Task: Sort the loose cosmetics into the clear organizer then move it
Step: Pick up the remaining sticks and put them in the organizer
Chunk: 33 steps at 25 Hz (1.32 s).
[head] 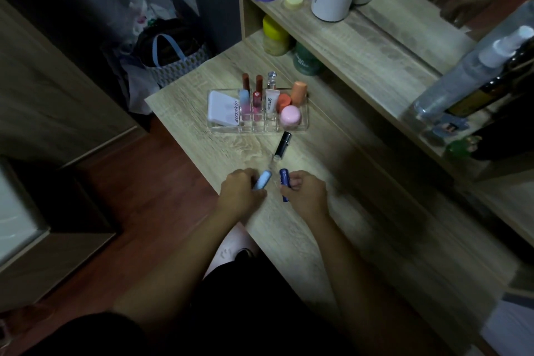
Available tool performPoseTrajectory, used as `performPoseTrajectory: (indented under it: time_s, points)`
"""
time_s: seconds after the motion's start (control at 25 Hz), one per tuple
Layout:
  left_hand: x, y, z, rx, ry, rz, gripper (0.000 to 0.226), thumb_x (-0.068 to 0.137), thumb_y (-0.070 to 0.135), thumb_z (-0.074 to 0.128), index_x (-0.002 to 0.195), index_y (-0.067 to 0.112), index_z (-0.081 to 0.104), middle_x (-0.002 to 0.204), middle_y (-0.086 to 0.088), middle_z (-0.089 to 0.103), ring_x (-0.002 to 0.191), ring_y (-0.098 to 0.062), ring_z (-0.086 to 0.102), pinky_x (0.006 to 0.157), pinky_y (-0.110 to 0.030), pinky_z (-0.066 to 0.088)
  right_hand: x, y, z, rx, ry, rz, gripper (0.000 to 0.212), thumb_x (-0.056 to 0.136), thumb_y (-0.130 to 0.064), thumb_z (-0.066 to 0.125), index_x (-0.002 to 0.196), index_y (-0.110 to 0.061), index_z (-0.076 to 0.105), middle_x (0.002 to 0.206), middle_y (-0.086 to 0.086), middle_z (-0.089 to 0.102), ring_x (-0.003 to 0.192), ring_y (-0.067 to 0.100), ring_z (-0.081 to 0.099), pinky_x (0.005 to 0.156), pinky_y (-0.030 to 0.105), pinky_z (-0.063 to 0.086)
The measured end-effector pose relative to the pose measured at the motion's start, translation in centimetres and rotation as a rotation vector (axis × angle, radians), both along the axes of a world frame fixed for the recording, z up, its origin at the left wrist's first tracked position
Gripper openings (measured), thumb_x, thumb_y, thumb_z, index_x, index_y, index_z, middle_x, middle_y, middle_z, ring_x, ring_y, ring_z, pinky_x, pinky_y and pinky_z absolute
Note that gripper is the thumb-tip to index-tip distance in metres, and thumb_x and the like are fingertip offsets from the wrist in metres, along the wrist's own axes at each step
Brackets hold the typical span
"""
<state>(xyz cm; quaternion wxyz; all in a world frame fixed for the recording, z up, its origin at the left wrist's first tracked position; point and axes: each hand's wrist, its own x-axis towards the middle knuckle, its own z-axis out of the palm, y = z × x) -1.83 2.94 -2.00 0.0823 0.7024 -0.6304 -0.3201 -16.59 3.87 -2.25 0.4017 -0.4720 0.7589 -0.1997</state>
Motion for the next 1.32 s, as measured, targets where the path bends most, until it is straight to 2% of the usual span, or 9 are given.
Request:
performPoseTrajectory:
  time_s: [0.12, 0.2, 0.24, 0.36, 0.56, 0.76, 0.88, 1.04, 1.32]
  points:
    - [0.4, 1.0, 0.3, 0.09, 0.157, 0.167, 0.022, 0.072, 0.027, 0.076, 0.084, 0.012, 0.066, 0.078, -0.004, 0.071, 0.075, -0.022, 0.065, 0.061, -0.023, 0.045, 0.2, 0.7, 0.1, -0.053, -0.12, -0.042, 0.033, 0.077, -0.012, 0.073, 0.109, -0.009, 0.066, 0.092, 0.005, 0.072, 0.078, 0.011, 0.066, 0.074, 0.015, 0.053]
    - [0.8, 0.6, 1.0, 0.048, 0.288, 0.307, 0.016, 0.07, 0.021, 0.076, 0.079, 0.016, 0.064, 0.066, 0.007, 0.064, 0.066, -0.015, 0.062, 0.053, -0.003, 0.04, 0.8, 0.2, 0.8, -0.161, -0.229, -0.106, 0.031, 0.077, -0.009, 0.072, 0.107, -0.013, 0.067, 0.086, -0.005, 0.068, 0.071, -0.007, 0.061, 0.062, -0.001, 0.044]
    - [0.9, -0.1, 1.4, -0.023, 0.308, 0.339, 0.015, 0.07, 0.018, 0.075, 0.078, 0.017, 0.063, 0.065, 0.009, 0.061, 0.064, -0.011, 0.059, 0.051, 0.002, 0.039, 1.2, -0.5, 1.1, -0.217, -0.272, -0.128, 0.03, 0.077, -0.009, 0.072, 0.106, -0.016, 0.066, 0.087, -0.009, 0.067, 0.071, -0.012, 0.06, 0.061, -0.003, 0.043]
    - [1.7, -3.6, 2.9, -0.229, 0.33, 0.338, 0.013, 0.074, 0.015, 0.073, 0.085, 0.013, 0.066, 0.072, 0.005, 0.064, 0.064, -0.008, 0.058, 0.056, 0.003, 0.039, 2.4, -3.9, 2.2, -0.352, -0.357, -0.152, 0.03, 0.078, -0.01, 0.071, 0.105, -0.018, 0.063, 0.091, -0.013, 0.063, 0.08, -0.016, 0.058, 0.067, 0.0, 0.047]
    - [2.0, -8.3, 3.5, -0.366, 0.38, 0.352, 0.016, 0.076, 0.014, 0.074, 0.091, 0.009, 0.068, 0.075, 0.0, 0.067, 0.066, -0.009, 0.06, 0.058, -0.004, 0.041, 4.5, -8.9, 2.4, -0.454, -0.333, -0.092, 0.032, 0.077, -0.007, 0.072, 0.107, -0.013, 0.062, 0.1, 0.002, 0.069, 0.081, -0.007, 0.061, 0.072, 0.005, 0.051]
    - [2.4, -9.7, 2.3, -0.366, 0.285, 0.299, 0.015, 0.078, 0.009, 0.07, 0.092, 0.005, 0.068, 0.079, -0.013, 0.072, 0.069, -0.018, 0.061, 0.059, -0.014, 0.037, 5.3, -10.6, 0.9, -0.45, -0.296, -0.039, 0.03, 0.076, 0.0, 0.07, 0.103, -0.01, 0.062, 0.096, 0.002, 0.069, 0.075, -0.016, 0.061, 0.071, 0.003, 0.049]
    - [2.3, -10.0, 1.8, -0.364, 0.211, 0.238, 0.017, 0.078, 0.009, 0.068, 0.095, 0.005, 0.069, 0.084, -0.013, 0.072, 0.074, -0.022, 0.063, 0.061, -0.017, 0.035, 5.5, -10.5, 0.5, -0.452, -0.255, -0.059, 0.029, 0.076, 0.0, 0.07, 0.102, -0.01, 0.062, 0.098, 0.008, 0.071, 0.076, -0.006, 0.063, 0.071, 0.006, 0.051]
    - [2.1, -10.4, 1.3, -0.343, 0.114, 0.195, 0.019, 0.079, 0.007, 0.066, 0.097, 0.001, 0.068, 0.09, -0.02, 0.07, 0.083, -0.031, 0.061, 0.064, -0.022, 0.032, 5.2, -10.6, 0.7, -0.479, -0.165, -0.003, 0.03, 0.079, -0.003, 0.068, 0.107, -0.01, 0.062, 0.102, 0.01, 0.072, 0.088, 0.014, 0.068, 0.079, 0.028, 0.057]
    - [1.9, -10.3, 1.1, -0.324, 0.073, 0.174, 0.02, 0.085, 0.01, 0.061, 0.101, 0.001, 0.067, 0.097, -0.019, 0.069, 0.087, -0.031, 0.061, 0.074, -0.034, 0.043, 5.6, -10.0, 0.9, -0.524, -0.081, 0.034, 0.031, 0.08, -0.001, 0.066, 0.111, -0.009, 0.061, 0.103, 0.009, 0.071, 0.086, 0.008, 0.064, 0.08, 0.026, 0.055]
